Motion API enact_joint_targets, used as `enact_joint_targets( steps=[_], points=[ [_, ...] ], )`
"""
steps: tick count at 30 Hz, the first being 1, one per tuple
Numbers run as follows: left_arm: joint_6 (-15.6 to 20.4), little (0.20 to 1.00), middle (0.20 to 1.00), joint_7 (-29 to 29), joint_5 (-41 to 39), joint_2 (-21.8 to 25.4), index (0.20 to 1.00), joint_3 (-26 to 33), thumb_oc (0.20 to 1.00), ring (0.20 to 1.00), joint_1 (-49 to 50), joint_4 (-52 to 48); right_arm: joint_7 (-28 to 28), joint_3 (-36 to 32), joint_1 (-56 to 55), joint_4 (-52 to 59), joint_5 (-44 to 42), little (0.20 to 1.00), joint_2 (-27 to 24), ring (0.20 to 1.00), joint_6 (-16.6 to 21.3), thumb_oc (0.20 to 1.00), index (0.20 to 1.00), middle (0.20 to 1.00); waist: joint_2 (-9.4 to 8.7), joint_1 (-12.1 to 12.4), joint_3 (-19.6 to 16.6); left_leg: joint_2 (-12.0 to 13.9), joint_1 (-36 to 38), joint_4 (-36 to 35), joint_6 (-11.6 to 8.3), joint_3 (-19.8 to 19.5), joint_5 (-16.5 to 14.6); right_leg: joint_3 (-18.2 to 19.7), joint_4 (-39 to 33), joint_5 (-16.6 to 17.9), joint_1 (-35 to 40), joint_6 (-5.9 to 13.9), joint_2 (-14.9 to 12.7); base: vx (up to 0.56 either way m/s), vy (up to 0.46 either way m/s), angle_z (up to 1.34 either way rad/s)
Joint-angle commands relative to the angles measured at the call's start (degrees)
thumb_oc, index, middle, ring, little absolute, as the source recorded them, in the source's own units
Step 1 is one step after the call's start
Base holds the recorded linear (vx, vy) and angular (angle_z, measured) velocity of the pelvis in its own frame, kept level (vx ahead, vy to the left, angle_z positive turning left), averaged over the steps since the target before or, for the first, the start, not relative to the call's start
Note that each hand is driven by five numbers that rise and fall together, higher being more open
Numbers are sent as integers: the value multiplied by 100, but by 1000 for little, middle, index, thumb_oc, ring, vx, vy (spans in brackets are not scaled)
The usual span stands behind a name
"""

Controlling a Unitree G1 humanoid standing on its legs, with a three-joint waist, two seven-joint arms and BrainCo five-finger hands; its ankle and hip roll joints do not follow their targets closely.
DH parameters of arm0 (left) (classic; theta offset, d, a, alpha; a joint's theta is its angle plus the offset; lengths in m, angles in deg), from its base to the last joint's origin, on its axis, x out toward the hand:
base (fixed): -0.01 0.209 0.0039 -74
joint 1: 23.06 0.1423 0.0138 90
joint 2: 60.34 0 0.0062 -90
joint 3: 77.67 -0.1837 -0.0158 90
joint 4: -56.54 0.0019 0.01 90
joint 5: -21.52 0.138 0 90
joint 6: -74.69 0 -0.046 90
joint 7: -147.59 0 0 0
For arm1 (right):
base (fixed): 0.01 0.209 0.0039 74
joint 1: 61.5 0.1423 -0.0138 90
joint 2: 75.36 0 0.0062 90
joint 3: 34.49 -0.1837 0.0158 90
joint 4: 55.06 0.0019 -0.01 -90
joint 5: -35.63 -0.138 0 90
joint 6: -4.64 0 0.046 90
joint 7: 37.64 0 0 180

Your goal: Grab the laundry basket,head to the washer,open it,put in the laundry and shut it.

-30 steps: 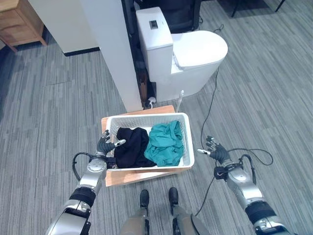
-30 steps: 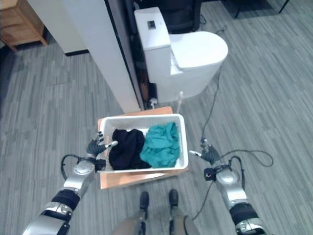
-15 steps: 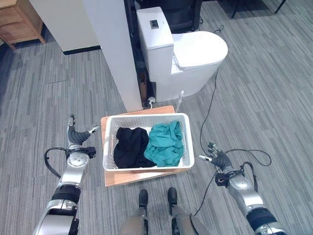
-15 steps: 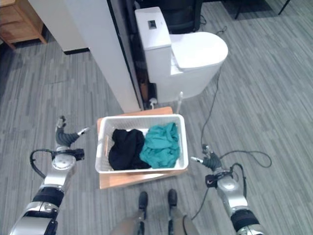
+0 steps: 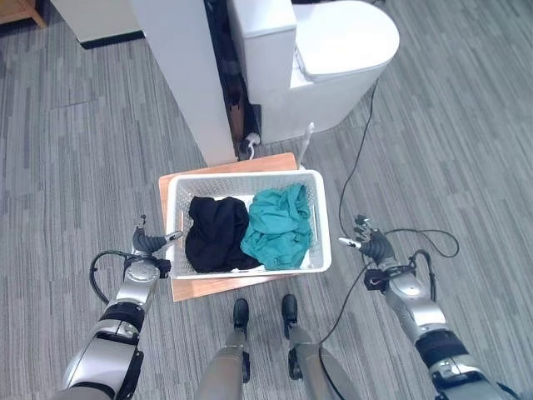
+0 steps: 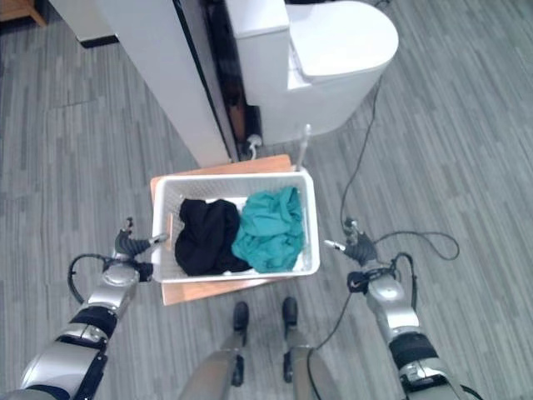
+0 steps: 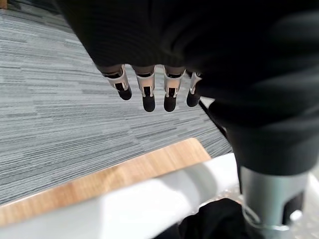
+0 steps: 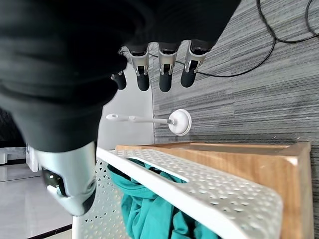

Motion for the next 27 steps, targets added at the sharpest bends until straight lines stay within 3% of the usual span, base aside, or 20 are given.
enact_joint_targets(
  steps=[1, 27],
  points=[
    [188, 1000, 1000, 60, -111, 227, 1000, -68, 1000, 1000, -352, 327, 84, -40, -258, 414, -99, 1000, -103, 1000, 389, 1000, 1000, 1000, -211, -43, -332, 283, -434, 637, -141, -206, -404, -72, 394, -238, -381, 506, -645, 0, 0, 0],
    [126, 1000, 1000, -302, -312, -15, 1000, -594, 1000, 1000, -615, 518, 97, 400, 342, -32, -285, 1000, 30, 1000, 168, 1000, 1000, 1000, -216, -2, -143, 198, -624, 957, -108, -205, -589, 3, 452, -210, -484, 490, -679, 3, 3, -1]
  ],
)
